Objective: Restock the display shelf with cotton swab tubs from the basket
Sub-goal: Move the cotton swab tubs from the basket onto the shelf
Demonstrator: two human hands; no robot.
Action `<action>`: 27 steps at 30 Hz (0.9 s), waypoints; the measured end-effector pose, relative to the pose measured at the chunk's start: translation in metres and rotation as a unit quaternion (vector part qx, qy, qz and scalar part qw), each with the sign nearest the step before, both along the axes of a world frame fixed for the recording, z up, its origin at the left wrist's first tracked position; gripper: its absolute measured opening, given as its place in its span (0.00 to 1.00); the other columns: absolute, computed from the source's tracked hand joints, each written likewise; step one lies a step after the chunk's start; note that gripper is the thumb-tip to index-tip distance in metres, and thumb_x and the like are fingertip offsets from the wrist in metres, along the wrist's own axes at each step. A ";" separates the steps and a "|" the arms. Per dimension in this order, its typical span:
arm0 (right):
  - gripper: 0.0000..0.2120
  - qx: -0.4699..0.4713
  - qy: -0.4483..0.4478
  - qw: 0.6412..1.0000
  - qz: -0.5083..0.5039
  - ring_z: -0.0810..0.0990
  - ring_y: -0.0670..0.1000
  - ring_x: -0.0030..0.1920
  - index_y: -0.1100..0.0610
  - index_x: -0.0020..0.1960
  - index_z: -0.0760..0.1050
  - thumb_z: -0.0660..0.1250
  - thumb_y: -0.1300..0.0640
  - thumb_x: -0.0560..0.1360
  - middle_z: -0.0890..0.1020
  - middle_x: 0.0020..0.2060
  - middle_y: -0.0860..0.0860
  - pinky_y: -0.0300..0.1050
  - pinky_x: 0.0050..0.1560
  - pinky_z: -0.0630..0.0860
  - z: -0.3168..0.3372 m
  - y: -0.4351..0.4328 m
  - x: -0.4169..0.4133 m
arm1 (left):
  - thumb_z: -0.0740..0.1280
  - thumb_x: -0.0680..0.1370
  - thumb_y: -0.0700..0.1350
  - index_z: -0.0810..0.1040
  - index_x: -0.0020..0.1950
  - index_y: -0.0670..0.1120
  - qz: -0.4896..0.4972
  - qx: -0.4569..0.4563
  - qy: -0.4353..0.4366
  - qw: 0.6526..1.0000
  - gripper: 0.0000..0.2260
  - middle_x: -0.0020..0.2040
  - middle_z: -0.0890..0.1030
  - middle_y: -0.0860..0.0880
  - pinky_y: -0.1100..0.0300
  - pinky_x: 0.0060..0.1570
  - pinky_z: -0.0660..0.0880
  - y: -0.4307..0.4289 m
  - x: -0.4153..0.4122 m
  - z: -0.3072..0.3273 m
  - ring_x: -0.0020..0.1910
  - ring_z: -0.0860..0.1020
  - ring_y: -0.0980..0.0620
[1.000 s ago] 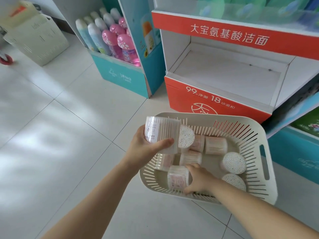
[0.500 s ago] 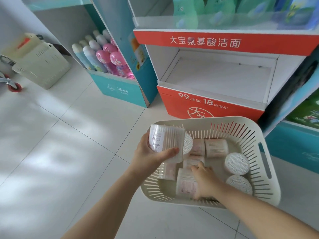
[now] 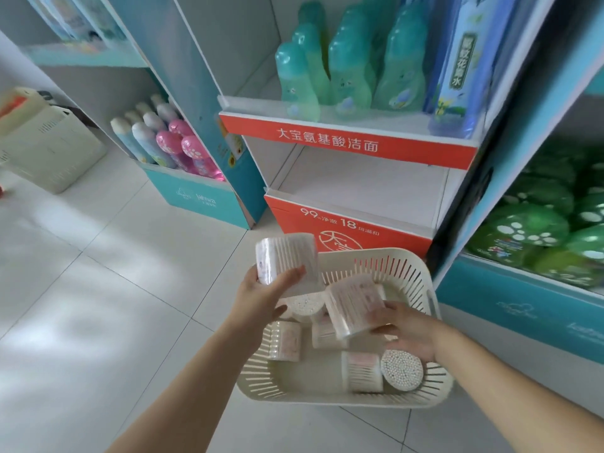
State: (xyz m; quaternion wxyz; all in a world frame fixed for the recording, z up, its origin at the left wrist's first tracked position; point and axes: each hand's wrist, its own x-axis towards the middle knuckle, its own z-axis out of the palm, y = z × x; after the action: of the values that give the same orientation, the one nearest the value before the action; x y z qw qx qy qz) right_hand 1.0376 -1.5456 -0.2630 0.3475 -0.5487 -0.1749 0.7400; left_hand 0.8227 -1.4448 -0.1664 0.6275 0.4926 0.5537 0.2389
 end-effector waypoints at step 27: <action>0.45 0.356 -0.293 0.887 -0.032 0.71 0.50 0.65 0.40 0.67 0.66 0.78 0.49 0.51 0.69 0.65 0.50 0.52 0.64 0.73 0.295 -0.048 0.103 | 0.80 0.52 0.60 0.71 0.66 0.43 -0.109 -0.144 -0.302 0.936 0.47 0.60 0.79 0.38 0.38 0.48 0.77 -0.044 0.078 0.162 0.60 0.78 0.42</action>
State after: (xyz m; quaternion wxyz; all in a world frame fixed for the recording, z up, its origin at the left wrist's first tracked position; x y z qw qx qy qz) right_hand 1.1408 -1.5932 0.0320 0.4763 -0.5853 -0.5029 0.4214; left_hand 0.9005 -1.4889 -0.0044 0.8516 0.3586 0.3095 0.2244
